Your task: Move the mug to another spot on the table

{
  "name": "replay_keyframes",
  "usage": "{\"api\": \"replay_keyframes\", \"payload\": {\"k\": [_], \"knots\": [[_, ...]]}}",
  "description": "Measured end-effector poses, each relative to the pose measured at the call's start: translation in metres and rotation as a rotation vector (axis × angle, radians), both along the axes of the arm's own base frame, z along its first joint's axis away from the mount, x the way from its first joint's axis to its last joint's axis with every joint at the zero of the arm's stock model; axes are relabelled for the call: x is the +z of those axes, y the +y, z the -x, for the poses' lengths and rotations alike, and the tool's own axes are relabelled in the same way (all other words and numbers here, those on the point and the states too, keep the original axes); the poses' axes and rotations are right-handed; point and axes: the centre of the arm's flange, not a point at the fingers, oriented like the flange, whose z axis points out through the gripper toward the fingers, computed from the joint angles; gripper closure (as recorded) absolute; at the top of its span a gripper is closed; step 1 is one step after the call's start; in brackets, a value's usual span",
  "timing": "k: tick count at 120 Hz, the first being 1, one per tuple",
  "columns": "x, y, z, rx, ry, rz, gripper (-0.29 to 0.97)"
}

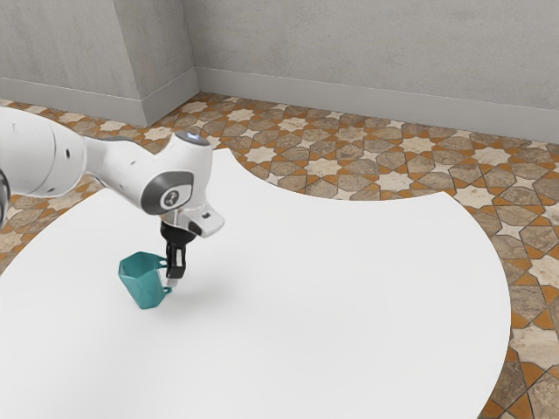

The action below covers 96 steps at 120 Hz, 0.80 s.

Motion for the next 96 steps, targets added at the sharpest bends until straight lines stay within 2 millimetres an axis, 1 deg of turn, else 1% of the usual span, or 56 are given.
{"api": "replay_keyframes", "payload": {"k": [12, 50, 66, 80, 96], "knots": [[-0.002, 0.0, 0.0, -0.003, 0.006, -0.013, 0.59], [0.004, 0.008, 0.002, 0.002, 0.032, -0.068, 0.59], [0.008, 0.004, 0.0, 0.001, 0.05, -0.098, 0.6], [0.006, 0.003, 0.003, 0.014, 0.077, -0.12, 0.61], [0.009, -0.006, 0.003, 0.015, 0.099, -0.153, 0.62]]}}
